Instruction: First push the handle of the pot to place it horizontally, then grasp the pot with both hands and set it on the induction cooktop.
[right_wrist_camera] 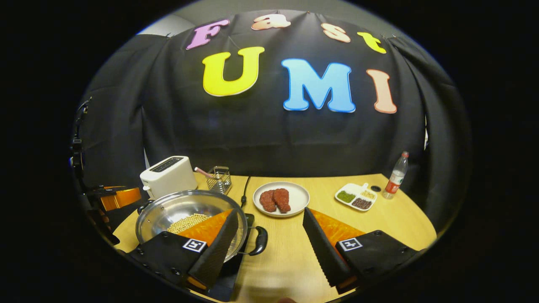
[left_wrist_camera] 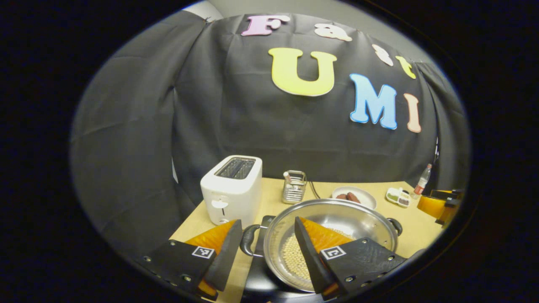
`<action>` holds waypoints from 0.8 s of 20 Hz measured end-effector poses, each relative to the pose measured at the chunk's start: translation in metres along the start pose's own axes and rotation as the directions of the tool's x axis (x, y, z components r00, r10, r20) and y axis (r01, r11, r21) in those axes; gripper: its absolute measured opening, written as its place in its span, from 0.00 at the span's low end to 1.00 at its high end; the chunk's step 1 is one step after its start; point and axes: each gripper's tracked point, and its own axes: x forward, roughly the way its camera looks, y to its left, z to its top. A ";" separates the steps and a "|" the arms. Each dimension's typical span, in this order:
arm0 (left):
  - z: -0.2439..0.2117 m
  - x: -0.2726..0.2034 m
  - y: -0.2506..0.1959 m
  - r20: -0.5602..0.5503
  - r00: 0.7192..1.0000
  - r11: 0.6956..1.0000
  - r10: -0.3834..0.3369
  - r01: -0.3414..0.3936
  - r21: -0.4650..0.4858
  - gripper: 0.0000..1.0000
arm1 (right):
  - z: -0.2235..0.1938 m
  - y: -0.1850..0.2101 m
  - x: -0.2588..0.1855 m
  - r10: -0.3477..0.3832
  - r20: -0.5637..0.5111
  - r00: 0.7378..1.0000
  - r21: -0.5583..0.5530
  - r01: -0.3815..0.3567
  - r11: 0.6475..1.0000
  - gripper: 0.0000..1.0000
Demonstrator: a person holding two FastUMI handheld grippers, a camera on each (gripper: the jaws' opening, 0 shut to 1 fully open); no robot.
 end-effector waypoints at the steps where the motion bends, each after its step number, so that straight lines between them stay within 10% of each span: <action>1: 0.009 -0.009 -0.007 0.022 1.000 1.000 0.001 -0.001 0.002 0.73 | 0.006 -0.009 -0.009 -0.004 0.024 1.000 -0.014 0.004 1.000 0.98; 16: 0.093 -0.196 -0.175 0.277 0.961 1.000 0.025 -0.027 0.003 0.72 | 0.029 -0.180 -0.170 -0.039 0.168 0.985 0.056 0.030 0.998 0.98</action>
